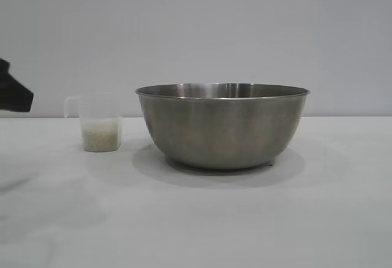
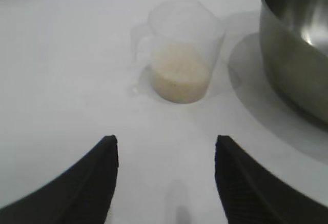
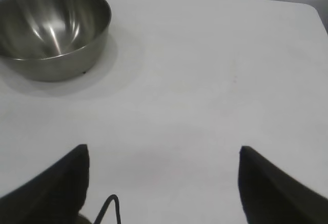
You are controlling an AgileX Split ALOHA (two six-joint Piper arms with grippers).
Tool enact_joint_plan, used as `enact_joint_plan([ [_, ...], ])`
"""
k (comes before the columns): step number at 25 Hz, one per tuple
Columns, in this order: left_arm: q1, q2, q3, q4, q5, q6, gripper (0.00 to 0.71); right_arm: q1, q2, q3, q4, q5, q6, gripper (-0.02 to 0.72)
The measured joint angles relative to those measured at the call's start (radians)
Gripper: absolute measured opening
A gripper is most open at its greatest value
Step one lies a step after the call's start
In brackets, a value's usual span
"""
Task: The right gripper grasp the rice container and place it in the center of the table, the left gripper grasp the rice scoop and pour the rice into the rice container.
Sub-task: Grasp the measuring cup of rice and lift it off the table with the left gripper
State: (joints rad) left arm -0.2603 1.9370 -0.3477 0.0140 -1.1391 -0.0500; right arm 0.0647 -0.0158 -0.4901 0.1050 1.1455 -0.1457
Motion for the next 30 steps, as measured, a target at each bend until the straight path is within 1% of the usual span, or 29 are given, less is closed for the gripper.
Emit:
enact_joint_plan([
  [3,0.0,0.041,-0.036,-0.002,0.0,0.0,0.405,0.0,0.0,0.0,0.0,0.0,0.0,0.566],
  [8,0.0,0.054,-0.076,-0.021,0.002,0.001,0.405,0.0,0.0,0.0,0.0,0.0,0.0,0.566],
  [9,0.0,0.054,-0.084,-0.026,0.002,0.001,0.354,0.0,0.0,0.0,0.0,0.0,0.0,0.566],
  [11,0.0,0.054,-0.097,-0.032,0.002,0.002,0.289,0.0,0.0,0.0,0.0,0.0,0.0,0.566],
  [13,0.0,0.054,-0.108,-0.034,0.002,0.003,0.2,0.0,0.0,0.0,0.0,0.0,0.0,0.566],
  [14,0.0,0.054,-0.113,-0.034,0.002,0.005,0.164,0.0,0.0,0.0,0.0,0.0,0.0,0.566],
  [15,0.0,0.054,-0.116,-0.034,0.002,0.005,0.148,0.0,0.0,0.0,0.0,0.0,0.0,0.566],
  [16,0.0,0.054,-0.121,-0.039,0.002,0.005,0.165,0.0,0.0,0.0,0.0,0.0,0.0,0.566],
  [20,0.0,0.071,-0.141,-0.044,0.002,0.007,0.165,0.0,0.0,0.0,0.0,0.0,0.0,0.566],
  [21,0.0,0.08,-0.148,-0.044,0.002,0.007,0.216,0.0,0.0,0.0,0.0,0.0,0.0,0.566],
  [22,0.0,0.089,-0.154,-0.047,0.002,0.007,0.224,0.0,0.0,0.0,0.0,0.0,0.0,0.566],
  [30,0.0,0.137,-0.21,-0.047,0.002,0.007,0.218,0.0,0.0,0.0,0.0,0.0,0.0,0.566],
])
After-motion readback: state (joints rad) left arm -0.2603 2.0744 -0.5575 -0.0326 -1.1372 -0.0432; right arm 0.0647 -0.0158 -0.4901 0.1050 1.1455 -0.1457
